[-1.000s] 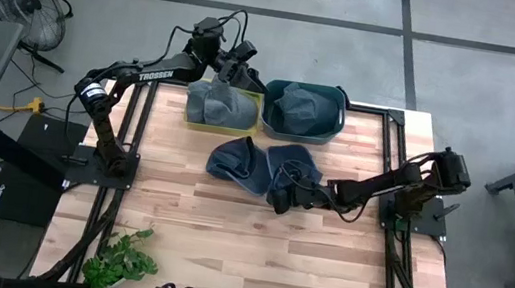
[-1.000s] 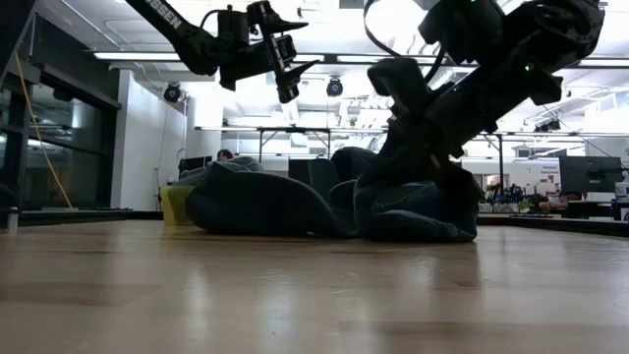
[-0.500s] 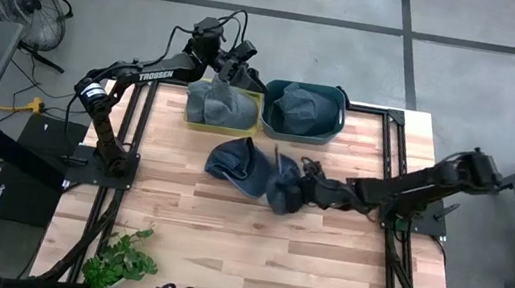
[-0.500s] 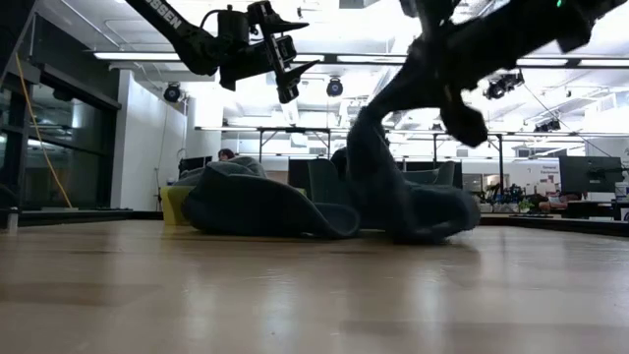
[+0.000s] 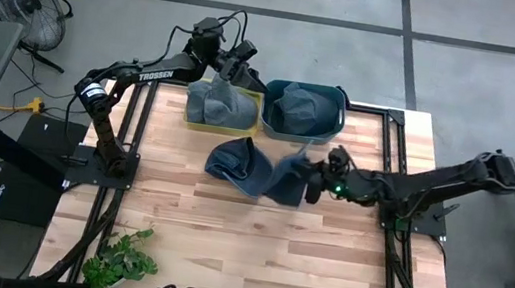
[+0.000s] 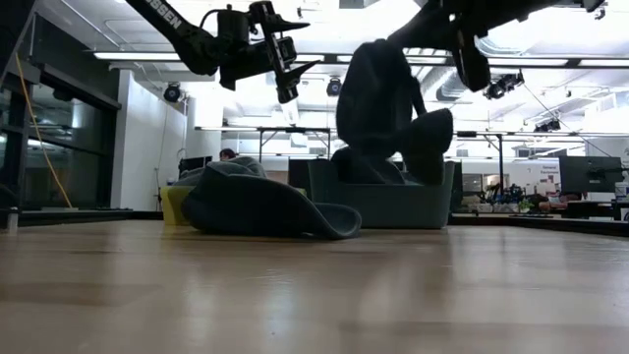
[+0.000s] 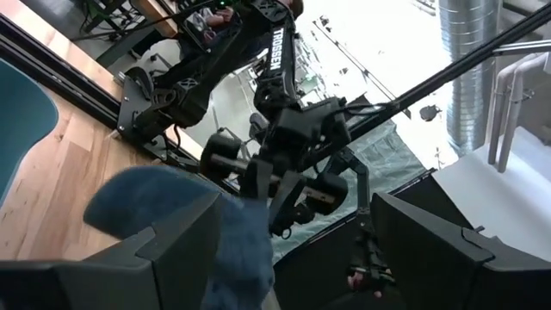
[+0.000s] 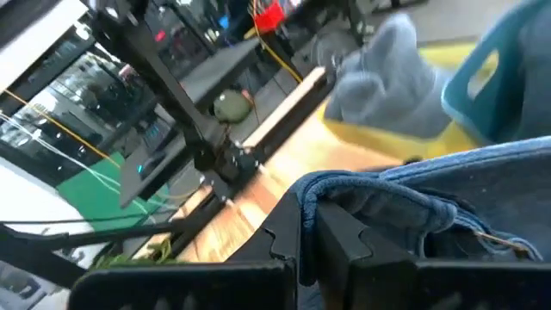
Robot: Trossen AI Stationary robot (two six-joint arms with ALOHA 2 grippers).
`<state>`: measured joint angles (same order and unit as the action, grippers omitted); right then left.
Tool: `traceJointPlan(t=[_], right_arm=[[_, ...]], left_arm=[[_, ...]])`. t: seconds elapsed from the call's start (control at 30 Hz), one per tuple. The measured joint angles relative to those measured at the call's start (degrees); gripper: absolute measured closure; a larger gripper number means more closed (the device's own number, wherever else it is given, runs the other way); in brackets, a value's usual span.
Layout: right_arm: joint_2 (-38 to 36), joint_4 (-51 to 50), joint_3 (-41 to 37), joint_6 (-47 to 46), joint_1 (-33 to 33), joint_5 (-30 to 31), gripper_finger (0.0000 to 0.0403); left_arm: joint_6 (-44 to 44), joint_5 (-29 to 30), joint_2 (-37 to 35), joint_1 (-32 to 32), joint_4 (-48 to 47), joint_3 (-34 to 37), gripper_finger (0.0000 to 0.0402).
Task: Pick & Place hat
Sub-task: Put the right blue cap into the blue bin
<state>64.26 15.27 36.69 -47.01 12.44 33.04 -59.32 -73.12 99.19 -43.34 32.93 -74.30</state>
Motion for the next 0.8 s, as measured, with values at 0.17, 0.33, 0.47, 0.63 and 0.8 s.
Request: traceJointPlan(t=[0.17,0.33,0.47,0.63,0.8], right_arm=[[-4.0,0.2,0.0,6.9,-0.1,4.8,0.0395],[-8.1,1.4,0.0,16.1,-1.2,8.5,0.0395],[-11.1,5.2,0.0,26.0,-2.5,11.2,0.0395],[-14.8,8.6,0.0,37.6,-4.8,14.9,0.0395],[-17.6,11.6,0.0,46.3,-8.3,15.4,0.0395]], left_arm=[[-0.1,1.7,0.0,1.9,0.1,0.0,0.0108],[-0.1,4.0,0.0,4.3,0.4,0.0,0.0108],[-0.1,7.0,0.0,6.6,0.4,0.0,0.0108],[-3.3,12.8,0.0,9.1,2.6,0.0,0.0108],[-11.8,20.2,0.0,11.2,10.4,0.0,0.0108]])
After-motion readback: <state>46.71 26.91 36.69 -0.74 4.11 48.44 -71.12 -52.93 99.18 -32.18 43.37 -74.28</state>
